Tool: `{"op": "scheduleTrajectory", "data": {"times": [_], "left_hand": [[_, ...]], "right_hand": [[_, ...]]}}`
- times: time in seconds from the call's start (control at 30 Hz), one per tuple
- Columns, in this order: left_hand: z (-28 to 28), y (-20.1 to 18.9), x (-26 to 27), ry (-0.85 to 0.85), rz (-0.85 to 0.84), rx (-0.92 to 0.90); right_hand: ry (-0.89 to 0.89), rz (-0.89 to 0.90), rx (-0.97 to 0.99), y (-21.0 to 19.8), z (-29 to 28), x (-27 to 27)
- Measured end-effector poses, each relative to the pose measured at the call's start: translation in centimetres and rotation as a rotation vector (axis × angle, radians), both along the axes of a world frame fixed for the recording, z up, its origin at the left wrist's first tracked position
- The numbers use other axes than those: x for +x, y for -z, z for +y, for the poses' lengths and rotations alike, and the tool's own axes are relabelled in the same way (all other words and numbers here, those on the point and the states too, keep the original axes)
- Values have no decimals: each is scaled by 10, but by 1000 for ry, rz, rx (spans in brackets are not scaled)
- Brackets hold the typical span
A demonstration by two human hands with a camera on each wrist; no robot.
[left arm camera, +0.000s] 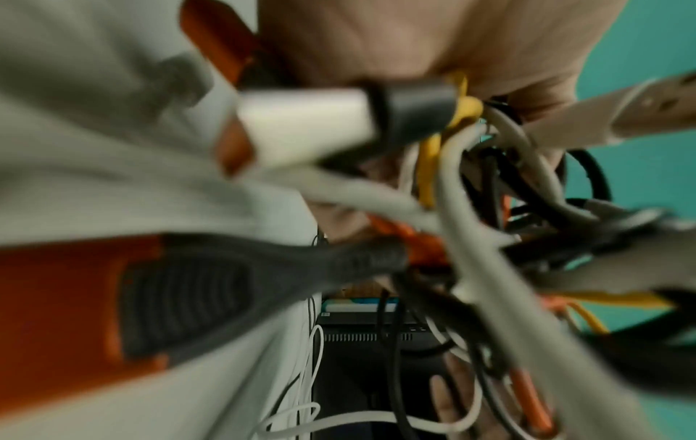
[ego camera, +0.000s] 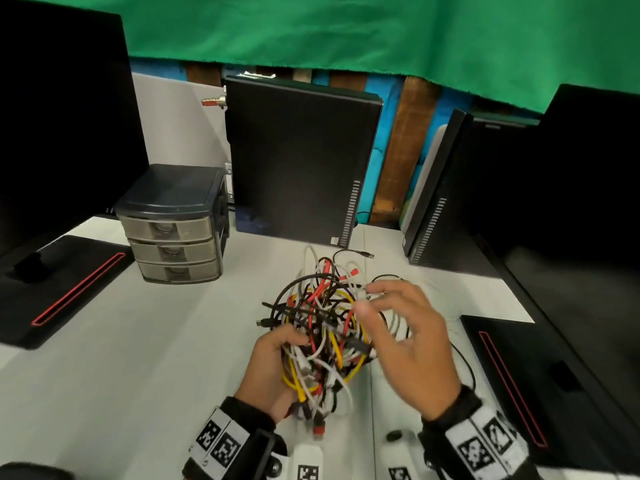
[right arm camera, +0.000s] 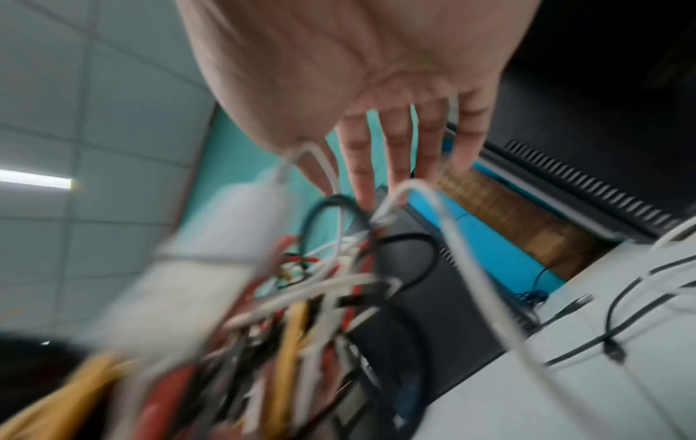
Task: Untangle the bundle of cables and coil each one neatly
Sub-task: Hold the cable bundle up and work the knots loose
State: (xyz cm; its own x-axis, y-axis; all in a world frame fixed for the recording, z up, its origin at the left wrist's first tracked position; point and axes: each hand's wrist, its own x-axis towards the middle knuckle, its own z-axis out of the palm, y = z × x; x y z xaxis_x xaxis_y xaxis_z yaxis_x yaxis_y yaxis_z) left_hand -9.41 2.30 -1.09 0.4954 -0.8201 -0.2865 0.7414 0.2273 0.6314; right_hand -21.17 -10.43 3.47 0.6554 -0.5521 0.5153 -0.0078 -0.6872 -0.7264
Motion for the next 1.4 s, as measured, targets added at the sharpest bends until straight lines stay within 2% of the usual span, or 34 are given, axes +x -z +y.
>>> {"op": "scheduleTrajectory", "data": {"times": [0.07,0.17,0.33,0.43,0.57,0.7,0.9,0.97,1.07,1.1,1.17,1.23,1.27,1.33,1.4], "left_hand": [[1,3,-4,15,64,-84],[2,3,-8,41,88,-171],[0,0,-6,8,23,-162],[-3,-5,-6,56,-39,-134],[-3,-5,-11,43,-83,-86],[-2,-5,-18,16,0,-128],[-2,-13,-22,44,83,-210],[-1,-17,-24,76,62,-286],[1,-14,-14,94,65,-323],[3,-6,-6,66,47,-407],[20,-1,7,-96,-28,-364],[19,4,10,-182,8,-316],[20,6,18,-172,132,-316],[24,7,28,-323,90,-268],[26,3,34,-363,36,-244]], "right_hand": [[62,-32,65,-4,-22,-1],[30,124,159,-2,-50,-5],[-137,232,379,-14,-61,-10],[-161,328,500,-21,-59,-13],[-67,302,436,-18,-63,-15],[-74,314,256,-16,-71,-18],[149,113,50,-18,-83,-18],[226,25,52,-20,-88,-19],[452,-183,130,-19,-111,-26],[530,-243,155,-18,-123,-32],[616,-284,191,-18,-141,-43],[617,-265,253,-13,-150,-49],[611,-247,281,-10,-150,-49],[570,-184,302,-6,-145,-44],[482,-22,286,0,-136,-37]]}}
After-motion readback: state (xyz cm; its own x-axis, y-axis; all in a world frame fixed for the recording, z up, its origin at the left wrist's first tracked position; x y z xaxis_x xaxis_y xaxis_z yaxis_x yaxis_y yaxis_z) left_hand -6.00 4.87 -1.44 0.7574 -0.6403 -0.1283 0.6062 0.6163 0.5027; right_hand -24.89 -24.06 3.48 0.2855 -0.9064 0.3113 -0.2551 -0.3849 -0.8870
